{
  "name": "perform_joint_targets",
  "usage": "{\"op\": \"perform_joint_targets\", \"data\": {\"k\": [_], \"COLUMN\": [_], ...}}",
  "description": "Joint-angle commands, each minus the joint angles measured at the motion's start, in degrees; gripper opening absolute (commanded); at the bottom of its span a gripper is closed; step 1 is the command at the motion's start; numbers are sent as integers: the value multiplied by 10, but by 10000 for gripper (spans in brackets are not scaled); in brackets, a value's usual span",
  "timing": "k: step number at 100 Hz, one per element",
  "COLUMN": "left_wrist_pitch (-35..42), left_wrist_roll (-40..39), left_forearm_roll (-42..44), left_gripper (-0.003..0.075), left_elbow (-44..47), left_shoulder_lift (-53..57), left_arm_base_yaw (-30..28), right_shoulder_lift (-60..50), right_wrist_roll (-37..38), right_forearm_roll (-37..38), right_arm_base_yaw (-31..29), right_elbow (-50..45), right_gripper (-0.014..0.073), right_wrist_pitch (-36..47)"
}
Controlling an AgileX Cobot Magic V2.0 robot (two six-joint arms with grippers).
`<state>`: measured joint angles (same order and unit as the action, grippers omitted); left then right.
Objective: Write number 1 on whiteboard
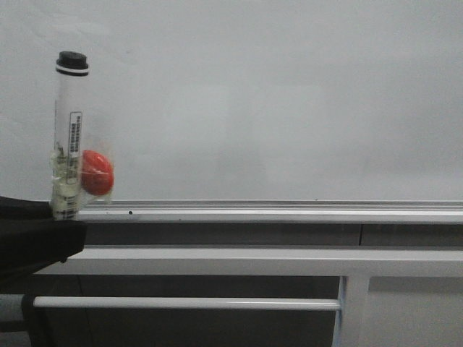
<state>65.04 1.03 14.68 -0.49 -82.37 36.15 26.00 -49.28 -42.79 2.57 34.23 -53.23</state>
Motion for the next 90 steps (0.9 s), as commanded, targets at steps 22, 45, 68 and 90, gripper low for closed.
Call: {"op": "perform_joint_targets", "data": {"k": [22,45,68,90], "left_wrist_pitch": [-75,-334,-542,-705], "left_wrist_roll": [2,-29,-84,-87], "left_forearm_roll": [95,146,174,173], "left_gripper": [-20,-20,-20,-20], "left_elbow": [-103,-180,-221,-224], "left_shoulder_lift": [11,96,235,295], "left_arm_base_yaw": [2,2,90,175], "right_shoulder_lift": [134,177,211,269], "right_wrist_roll": [-72,-117,-121,-121], "right_forearm_roll": [-101,-105,-105,-79], "right_arm_base_yaw": [6,37,145,308], "right_elbow": [64,78,78,78], "right_gripper": [-63,-63,-63,-63], "right_wrist_pitch": [-14,-3,72,183]}}
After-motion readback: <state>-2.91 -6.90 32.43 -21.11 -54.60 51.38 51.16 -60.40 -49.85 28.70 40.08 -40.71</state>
